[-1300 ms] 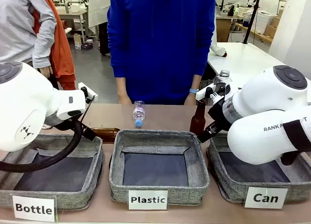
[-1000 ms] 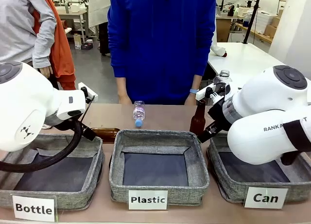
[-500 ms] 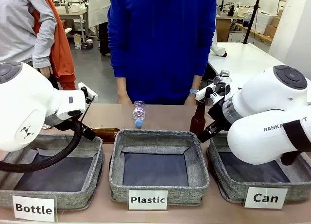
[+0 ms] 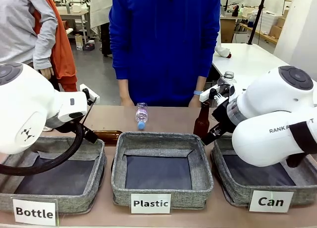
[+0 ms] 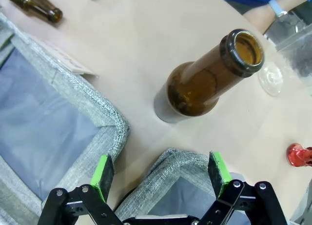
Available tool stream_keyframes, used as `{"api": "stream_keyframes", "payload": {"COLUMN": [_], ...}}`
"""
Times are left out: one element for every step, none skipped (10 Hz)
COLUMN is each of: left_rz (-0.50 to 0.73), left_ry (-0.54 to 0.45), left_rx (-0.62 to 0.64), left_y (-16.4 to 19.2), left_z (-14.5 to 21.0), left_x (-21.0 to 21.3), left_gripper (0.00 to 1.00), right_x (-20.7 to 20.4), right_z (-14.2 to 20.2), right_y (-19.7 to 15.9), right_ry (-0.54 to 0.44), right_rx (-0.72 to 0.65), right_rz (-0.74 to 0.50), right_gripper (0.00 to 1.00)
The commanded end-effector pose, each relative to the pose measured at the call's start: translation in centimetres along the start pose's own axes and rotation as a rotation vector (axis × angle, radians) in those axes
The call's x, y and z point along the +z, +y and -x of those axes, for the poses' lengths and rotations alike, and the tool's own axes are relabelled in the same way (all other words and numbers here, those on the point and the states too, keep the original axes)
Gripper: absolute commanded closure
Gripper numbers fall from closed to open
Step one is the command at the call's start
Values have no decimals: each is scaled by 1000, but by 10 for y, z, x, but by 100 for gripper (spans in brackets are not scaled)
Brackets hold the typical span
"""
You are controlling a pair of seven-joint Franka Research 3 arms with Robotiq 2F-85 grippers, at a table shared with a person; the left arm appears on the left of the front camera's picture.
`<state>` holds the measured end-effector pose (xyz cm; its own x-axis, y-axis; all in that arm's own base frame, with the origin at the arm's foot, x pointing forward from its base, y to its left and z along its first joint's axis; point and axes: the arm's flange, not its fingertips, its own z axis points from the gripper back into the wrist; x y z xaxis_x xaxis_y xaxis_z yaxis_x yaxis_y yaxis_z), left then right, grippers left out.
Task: Sort the can waste into the basket.
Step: Pick up the can waste from the table and place it in the right Fabric basket.
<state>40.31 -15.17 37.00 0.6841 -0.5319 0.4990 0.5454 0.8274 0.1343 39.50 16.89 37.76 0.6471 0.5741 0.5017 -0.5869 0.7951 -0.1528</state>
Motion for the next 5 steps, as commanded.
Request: {"api": "stream_keyframes", "payload": {"left_rz": [43,123,144,274,294], "left_ry": [-5,-24,-39,-71,-102], "left_rx": [2,31,100,83,94], "left_y": [2,5,9,23,45], "left_z": [-7,-11,-8,12,35], "left_x": [42,88,129,167,186], "left_gripper": [0,0,0,0,0], "right_x": [67,109,148,184,207], "right_z": [-14,-16,-11,7,31], "right_y": [-8,-15,-21,-31,-48], "right_ry": [-16,-24,-7,-5,-29], "right_rx": [16,13,-12,-42,-39], "right_rz": [-48,-51,-75,-120,-192], "right_gripper": [0,0,0,0,0]}}
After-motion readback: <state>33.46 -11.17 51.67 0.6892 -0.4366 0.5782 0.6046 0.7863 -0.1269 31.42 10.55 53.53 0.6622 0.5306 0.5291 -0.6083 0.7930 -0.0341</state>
